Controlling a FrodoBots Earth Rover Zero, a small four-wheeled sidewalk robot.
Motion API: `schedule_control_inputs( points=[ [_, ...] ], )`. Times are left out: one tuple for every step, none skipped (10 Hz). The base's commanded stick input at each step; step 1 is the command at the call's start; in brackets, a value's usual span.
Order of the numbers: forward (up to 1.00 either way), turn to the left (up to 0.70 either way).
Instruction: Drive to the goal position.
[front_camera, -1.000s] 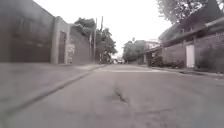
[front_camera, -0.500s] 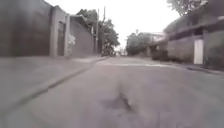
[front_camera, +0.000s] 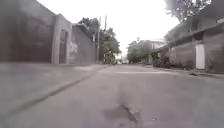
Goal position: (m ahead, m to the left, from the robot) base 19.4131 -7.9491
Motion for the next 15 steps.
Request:
schedule_control_inputs(
  points=[
    [1.0,0.0],
    [1.0,0.0],
    [1.0,0.0],
    [1.0,0.0],
    [1.0,0.0],
    [1.0,0.0],
    [1.0,0.0],
    [1.0,0.0],
    [1.0,0.0],
    [1.0,0.0],
    [1.0,0.0],
    [1.0,0.0],
    [1.0,0.0],
    [1.0,0.0],
    [1.0,0.0]
  ],
)
